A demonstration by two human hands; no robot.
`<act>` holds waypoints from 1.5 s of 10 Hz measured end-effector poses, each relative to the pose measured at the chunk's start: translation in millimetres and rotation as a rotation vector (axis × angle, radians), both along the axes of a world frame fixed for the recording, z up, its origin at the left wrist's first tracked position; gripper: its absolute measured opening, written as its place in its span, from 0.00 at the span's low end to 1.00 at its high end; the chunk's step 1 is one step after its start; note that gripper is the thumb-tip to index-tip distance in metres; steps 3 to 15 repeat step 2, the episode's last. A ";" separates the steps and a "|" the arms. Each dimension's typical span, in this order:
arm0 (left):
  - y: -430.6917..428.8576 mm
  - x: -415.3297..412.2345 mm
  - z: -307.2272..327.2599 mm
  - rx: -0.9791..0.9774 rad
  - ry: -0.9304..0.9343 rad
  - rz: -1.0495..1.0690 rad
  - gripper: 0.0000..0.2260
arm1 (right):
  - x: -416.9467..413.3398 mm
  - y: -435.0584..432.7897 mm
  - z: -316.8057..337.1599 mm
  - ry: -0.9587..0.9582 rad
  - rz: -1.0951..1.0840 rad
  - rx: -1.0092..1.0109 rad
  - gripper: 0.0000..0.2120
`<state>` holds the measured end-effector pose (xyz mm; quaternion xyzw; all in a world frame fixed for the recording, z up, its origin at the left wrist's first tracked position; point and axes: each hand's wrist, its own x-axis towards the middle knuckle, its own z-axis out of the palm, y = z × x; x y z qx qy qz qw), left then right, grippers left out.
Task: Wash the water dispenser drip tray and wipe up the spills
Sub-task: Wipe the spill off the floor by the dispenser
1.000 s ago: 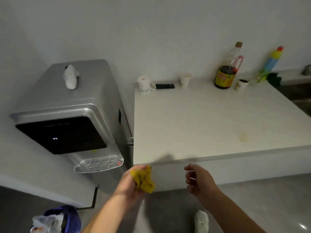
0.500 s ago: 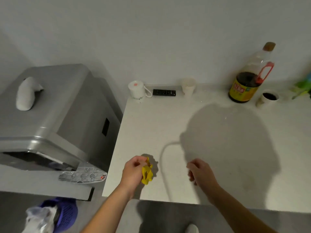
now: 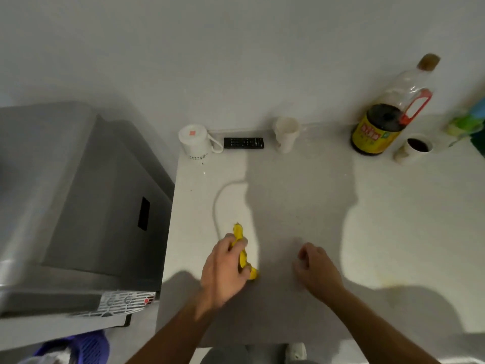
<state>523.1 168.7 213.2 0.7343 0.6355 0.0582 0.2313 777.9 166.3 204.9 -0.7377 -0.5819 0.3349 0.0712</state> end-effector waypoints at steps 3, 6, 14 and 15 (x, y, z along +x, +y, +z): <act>5.1 -11.2 19.2 0.000 -0.163 0.029 0.31 | 0.5 29.3 35.2 0.072 0.139 -0.190 0.07; 5.1 -11.2 19.2 0.000 -0.163 0.029 0.31 | 0.5 29.3 35.2 0.072 0.139 -0.190 0.07; 5.1 -11.2 19.2 0.000 -0.163 0.029 0.31 | 0.5 29.3 35.2 0.072 0.139 -0.190 0.07; 5.1 -11.2 19.2 0.000 -0.163 0.029 0.31 | 0.5 29.3 35.2 0.072 0.139 -0.190 0.07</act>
